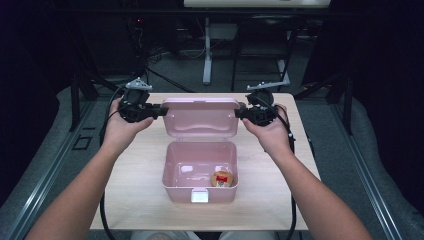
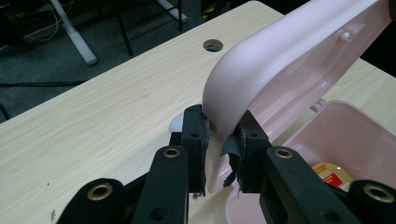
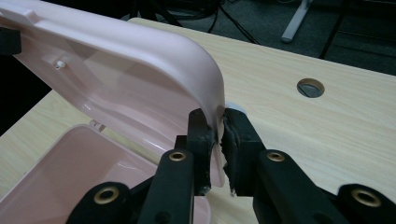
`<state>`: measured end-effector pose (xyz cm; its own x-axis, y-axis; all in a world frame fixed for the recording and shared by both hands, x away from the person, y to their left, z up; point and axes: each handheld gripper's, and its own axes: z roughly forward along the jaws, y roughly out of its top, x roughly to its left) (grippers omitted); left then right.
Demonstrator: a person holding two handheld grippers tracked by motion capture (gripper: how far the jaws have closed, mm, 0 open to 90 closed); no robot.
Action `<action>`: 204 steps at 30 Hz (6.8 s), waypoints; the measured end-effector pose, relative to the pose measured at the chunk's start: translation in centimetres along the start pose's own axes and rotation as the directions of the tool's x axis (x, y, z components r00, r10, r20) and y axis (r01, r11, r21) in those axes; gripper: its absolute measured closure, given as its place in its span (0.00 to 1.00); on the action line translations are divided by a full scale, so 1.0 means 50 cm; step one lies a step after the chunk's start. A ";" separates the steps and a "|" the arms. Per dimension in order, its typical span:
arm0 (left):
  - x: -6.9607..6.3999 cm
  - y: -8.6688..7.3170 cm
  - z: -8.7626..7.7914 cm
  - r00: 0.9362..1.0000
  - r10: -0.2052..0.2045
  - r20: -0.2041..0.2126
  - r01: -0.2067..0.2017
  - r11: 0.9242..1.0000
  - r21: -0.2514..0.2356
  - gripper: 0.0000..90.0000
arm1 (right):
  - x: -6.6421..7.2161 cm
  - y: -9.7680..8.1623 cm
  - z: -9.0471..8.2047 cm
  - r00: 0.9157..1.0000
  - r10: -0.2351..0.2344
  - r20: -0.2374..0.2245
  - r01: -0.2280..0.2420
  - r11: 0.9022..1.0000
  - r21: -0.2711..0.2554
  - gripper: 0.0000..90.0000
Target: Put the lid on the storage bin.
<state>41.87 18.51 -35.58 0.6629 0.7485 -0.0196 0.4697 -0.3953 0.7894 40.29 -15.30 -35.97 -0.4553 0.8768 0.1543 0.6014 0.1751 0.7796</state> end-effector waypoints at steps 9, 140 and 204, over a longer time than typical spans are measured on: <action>-0.010 -0.013 -0.016 1.000 0.001 0.024 -0.001 1.000 -0.006 0.84 | 0.004 -0.015 -0.012 1.000 0.004 -0.021 -0.004 1.000 0.003 0.88; -0.151 -0.274 -0.078 0.994 0.011 0.113 -0.012 1.000 0.012 0.71 | 0.063 -0.295 -0.084 0.990 -0.024 -0.139 0.026 1.000 0.016 0.78; -0.177 -0.333 -0.071 0.989 -0.016 0.146 0.012 0.999 0.032 0.71 | 0.067 -0.361 -0.096 0.989 -0.039 -0.144 0.041 0.999 0.008 0.76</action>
<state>26.13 20.38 -46.35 0.7332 0.6691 -0.1216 0.4955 -0.4031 0.7694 24.74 -17.69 -46.63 -0.5685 0.7954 0.2099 0.5877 0.2142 0.7802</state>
